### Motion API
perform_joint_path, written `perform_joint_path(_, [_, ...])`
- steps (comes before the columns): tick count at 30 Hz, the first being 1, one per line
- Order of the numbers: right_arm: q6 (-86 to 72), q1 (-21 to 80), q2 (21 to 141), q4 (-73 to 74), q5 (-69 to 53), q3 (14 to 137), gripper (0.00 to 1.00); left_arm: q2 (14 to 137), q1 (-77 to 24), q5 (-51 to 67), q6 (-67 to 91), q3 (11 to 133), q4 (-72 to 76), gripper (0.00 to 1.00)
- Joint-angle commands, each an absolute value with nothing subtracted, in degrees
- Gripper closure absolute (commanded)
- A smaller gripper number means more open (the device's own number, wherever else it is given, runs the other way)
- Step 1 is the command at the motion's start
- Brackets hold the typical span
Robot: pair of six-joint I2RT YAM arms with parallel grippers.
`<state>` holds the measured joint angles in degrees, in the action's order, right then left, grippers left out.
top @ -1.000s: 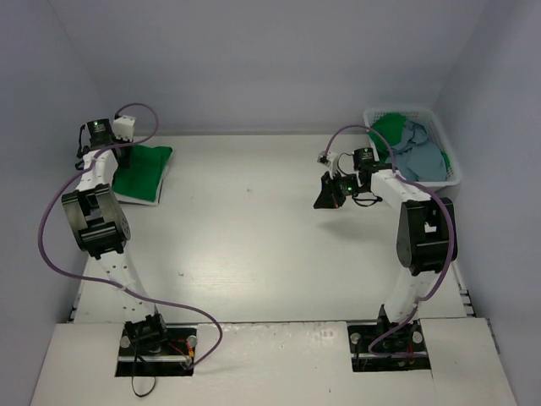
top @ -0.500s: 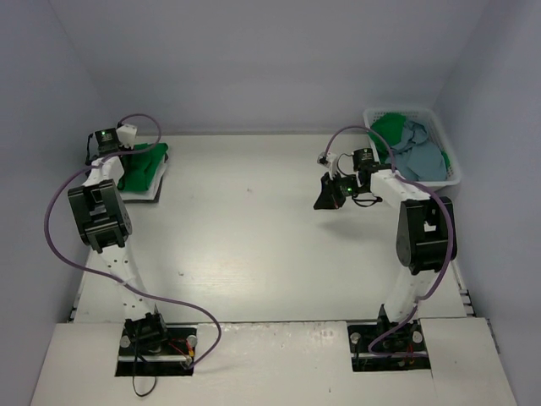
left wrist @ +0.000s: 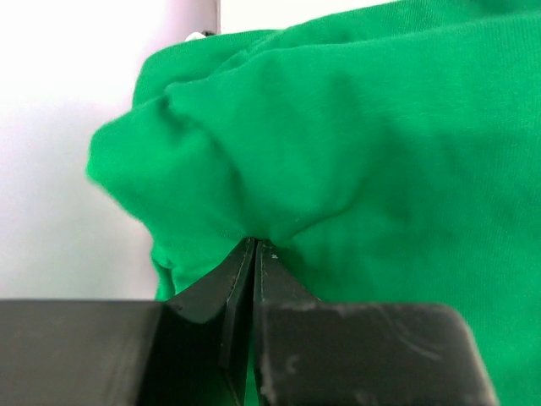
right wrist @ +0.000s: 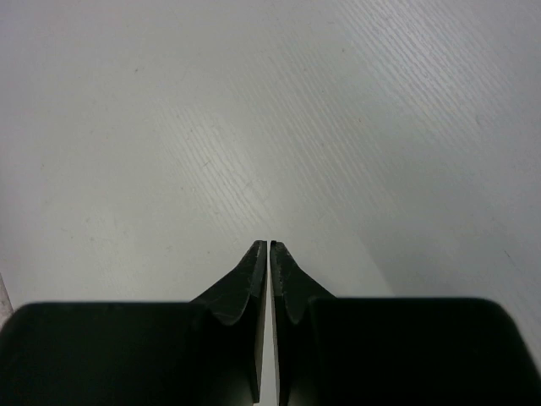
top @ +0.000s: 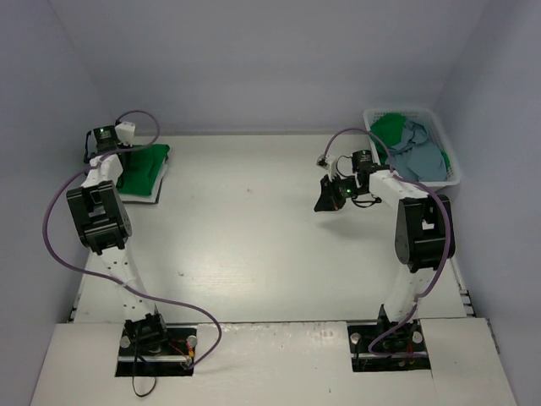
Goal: Fold and stack the t-shirts
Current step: Smooth out the square-folded T-shirt at the corner of the board, then reset both arms
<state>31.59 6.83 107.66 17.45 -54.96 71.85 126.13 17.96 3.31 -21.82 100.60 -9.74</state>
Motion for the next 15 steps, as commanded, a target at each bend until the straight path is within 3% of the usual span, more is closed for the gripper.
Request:
perform_joint_path(1, [31.6,6.5,104.5,18.2,-54.3,74.3,0.97,118.1,16.4,5.4,-19.0,105.7,-15.5,1.00])
perform_joint_path(3, [32.0,6.4,103.5,18.2,-53.4,74.4,0.89,115.5,15.5,6.2,-17.8,108.5,-19.0,0.92])
perform_joint_path(4, [32.1,6.4,102.8,18.3,-52.6,74.4,0.86,113.6,15.1,6.5,-17.3,109.3,-21.1,0.76])
perform_joint_path(5, [32.3,6.4,102.6,18.3,-52.1,74.5,0.83,112.4,14.9,6.8,-16.7,109.9,-22.0,0.70])
perform_joint_path(8, [32.3,6.2,101.5,18.5,-50.4,74.6,0.70,107.4,13.5,8.0,-14.9,109.7,-24.3,0.57])
perform_joint_path(9, [32.2,6.1,100.8,18.5,-49.7,74.2,0.66,106.1,13.2,8.1,-14.2,108.5,-24.9,0.56])
perform_joint_path(15, [32.0,2.9,95.8,19.3,-43.8,69.6,0.65,90.4,12.7,17.6,-9.6,96.0,-28.6,0.55])
